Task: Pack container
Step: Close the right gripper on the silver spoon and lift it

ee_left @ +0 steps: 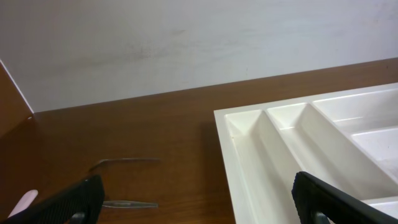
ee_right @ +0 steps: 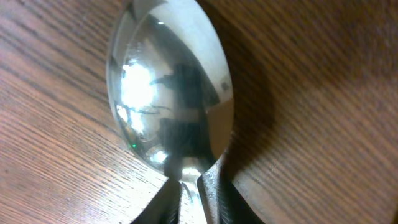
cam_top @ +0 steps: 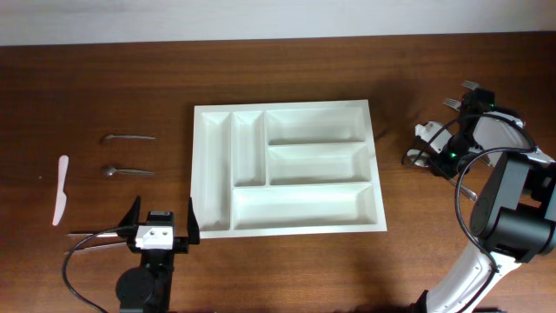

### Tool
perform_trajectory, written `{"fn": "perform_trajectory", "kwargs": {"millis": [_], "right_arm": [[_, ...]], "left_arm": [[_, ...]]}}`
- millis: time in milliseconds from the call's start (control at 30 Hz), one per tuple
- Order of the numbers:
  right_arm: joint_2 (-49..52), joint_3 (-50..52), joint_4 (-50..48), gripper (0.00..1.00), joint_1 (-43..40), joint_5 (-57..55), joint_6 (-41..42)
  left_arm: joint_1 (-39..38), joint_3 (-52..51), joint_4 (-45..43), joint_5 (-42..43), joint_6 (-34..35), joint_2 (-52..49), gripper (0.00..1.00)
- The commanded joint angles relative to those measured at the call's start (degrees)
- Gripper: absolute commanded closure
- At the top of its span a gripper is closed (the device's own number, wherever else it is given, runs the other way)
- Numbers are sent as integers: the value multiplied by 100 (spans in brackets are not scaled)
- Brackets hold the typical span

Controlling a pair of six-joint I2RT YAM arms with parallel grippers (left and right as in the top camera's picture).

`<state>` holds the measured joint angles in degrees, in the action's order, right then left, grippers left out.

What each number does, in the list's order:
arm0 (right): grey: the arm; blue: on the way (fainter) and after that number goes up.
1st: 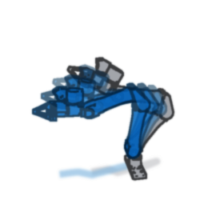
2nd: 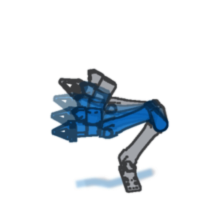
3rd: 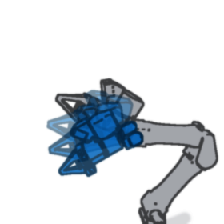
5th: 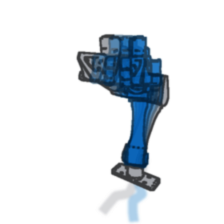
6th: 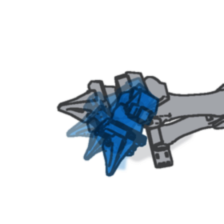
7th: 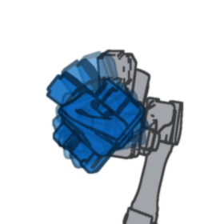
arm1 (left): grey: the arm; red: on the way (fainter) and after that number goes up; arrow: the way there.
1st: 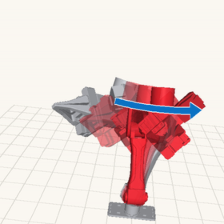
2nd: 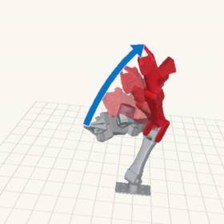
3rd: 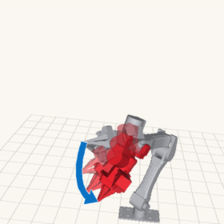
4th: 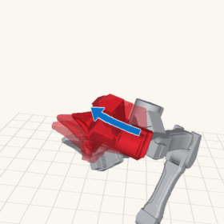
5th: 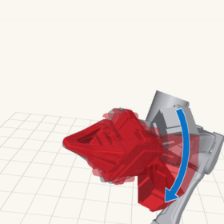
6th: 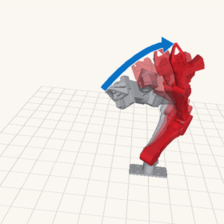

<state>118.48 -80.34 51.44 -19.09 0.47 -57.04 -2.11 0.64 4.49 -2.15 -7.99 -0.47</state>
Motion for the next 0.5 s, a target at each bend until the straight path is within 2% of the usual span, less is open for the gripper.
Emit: {"fn": "perform_trajectory", "kwargs": {"millis": [0, 33, 333, 467], "right_arm": [[382, 267, 9, 92, -44, 17, 48], [382, 267, 4, 96, -44, 61, 48], [348, 170, -140, 96, -37, 168, 57], [214, -210, -160, 96, -37, 391, 420]], "left_arm": [[31, -13, 7, -83, -72, 7, 1], [31, -13, 7, -83, -72, 7, 1], [31, -13, 7, -83, -72, 7, 1], [31, -13, 9, -83, -72, 7, 1]]}}
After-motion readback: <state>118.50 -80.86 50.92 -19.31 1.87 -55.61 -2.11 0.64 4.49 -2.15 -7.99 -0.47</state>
